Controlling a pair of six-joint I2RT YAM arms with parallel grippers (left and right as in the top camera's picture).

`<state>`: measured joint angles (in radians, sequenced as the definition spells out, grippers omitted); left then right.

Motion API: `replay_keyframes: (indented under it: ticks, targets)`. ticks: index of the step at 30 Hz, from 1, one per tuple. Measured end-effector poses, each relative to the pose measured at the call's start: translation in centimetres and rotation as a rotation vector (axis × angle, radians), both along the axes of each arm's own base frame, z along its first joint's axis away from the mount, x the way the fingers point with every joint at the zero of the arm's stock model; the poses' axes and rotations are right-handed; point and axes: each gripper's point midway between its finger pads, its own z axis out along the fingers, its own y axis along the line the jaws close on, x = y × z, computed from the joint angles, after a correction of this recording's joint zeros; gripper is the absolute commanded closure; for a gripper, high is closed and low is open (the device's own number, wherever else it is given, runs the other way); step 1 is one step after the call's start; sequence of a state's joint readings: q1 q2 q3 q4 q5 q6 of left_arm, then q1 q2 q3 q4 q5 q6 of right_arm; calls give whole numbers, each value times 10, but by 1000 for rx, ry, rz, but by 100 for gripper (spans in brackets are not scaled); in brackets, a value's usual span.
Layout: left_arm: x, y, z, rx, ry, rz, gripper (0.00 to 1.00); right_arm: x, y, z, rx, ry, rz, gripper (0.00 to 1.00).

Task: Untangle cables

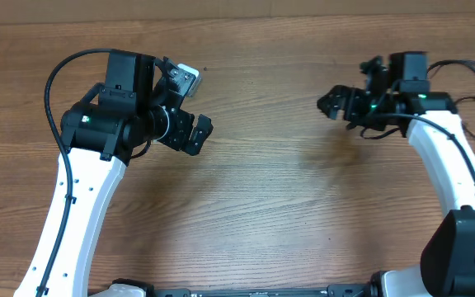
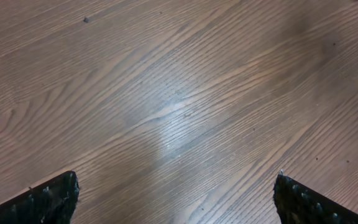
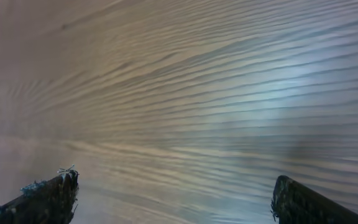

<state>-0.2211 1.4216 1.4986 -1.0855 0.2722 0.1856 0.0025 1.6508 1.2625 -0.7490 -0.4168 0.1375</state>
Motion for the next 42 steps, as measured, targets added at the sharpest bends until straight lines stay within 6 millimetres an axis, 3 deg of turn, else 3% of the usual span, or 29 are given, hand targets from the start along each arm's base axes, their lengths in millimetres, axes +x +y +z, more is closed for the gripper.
replay_keyframes:
  ticks: [5,42]
  targets:
    - [0,0,0,0,0,0,0,-3,17,0,1,0,43,0]
    - [0,0,0,0,0,0,0,-3,17,0,1,-1,43,0]
